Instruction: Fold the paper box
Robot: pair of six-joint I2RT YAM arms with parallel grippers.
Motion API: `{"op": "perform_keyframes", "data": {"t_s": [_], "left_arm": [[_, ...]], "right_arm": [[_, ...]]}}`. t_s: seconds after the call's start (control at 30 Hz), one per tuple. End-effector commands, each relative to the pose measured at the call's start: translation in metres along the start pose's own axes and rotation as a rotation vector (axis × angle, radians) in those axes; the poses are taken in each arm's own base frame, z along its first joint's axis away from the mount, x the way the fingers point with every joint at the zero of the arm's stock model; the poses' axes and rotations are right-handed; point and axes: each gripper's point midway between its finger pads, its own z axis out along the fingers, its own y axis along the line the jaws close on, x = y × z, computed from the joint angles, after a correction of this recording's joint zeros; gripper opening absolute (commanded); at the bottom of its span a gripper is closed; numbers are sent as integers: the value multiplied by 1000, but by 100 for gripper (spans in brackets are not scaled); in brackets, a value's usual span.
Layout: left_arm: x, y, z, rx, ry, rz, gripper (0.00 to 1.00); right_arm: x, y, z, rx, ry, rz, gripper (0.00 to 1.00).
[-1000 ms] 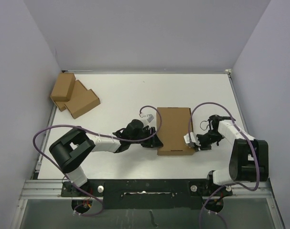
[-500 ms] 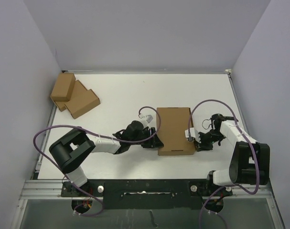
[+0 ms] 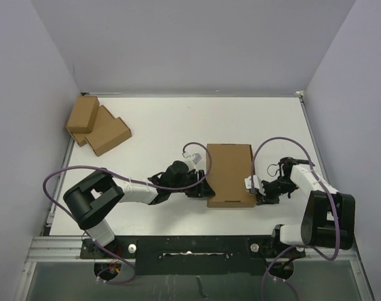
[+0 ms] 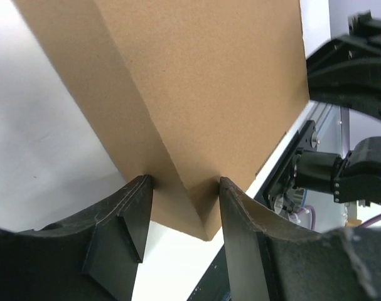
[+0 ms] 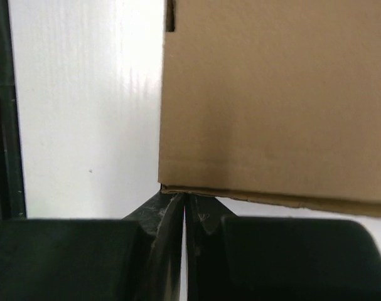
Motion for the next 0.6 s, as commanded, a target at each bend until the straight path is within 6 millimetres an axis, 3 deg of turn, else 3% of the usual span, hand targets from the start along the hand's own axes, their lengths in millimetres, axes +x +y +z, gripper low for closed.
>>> {"op": "perform_keyframes", "data": {"t_s": [0.0, 0.13, 0.3, 0.43, 0.57], "left_arm": [[-3, -25, 4, 65, -20, 13, 43], [0, -32, 7, 77, -20, 15, 43], [-7, -37, -1, 91, -49, 30, 45], [-29, -30, -21, 90, -107, 41, 59], [-65, -27, -38, 64, -163, 101, 76]], "right_arm": [[-38, 16, 17, -32, -59, -36, 3], [-45, -1, 15, 37, -47, -10, 4], [-34, -8, 3, 37, -62, 38, 5], [-12, -16, -21, 77, -57, 27, 8], [3, -50, -49, 159, -85, 49, 11]]}}
